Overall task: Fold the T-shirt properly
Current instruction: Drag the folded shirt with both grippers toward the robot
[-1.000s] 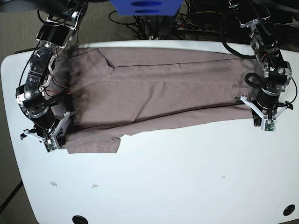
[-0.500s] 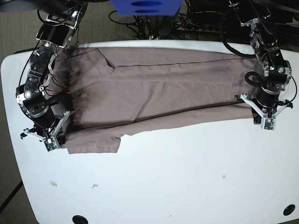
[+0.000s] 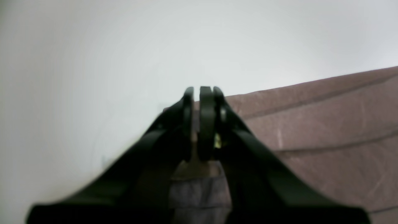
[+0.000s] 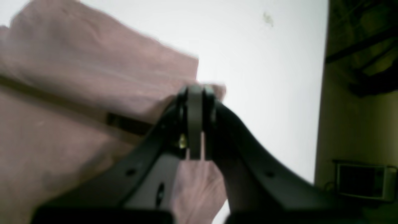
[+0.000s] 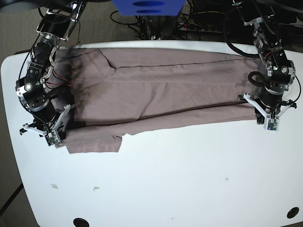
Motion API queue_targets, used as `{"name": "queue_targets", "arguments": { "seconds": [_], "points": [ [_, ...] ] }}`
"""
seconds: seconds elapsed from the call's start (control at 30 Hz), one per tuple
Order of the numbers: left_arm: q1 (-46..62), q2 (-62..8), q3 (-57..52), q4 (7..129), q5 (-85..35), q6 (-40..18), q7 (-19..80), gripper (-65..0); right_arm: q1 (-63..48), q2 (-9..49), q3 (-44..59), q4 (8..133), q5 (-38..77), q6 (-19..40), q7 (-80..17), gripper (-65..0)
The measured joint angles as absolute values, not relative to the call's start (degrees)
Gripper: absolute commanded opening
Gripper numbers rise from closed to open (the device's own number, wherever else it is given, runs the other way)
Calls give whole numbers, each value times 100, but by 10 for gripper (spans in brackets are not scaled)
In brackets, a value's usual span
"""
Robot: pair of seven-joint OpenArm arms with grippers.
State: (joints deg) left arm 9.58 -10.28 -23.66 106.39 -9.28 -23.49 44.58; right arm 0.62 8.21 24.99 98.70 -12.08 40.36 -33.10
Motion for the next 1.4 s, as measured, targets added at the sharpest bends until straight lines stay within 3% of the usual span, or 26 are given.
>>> {"name": "queue_targets", "arguments": {
  "seconds": [1.4],
  "points": [
    [1310, -1033, -2392, 10753, -1020, -2357, 4222, -634, -545, 825, 2565, 9985, -1225, 4040, -3343, -650]
  ]
}}
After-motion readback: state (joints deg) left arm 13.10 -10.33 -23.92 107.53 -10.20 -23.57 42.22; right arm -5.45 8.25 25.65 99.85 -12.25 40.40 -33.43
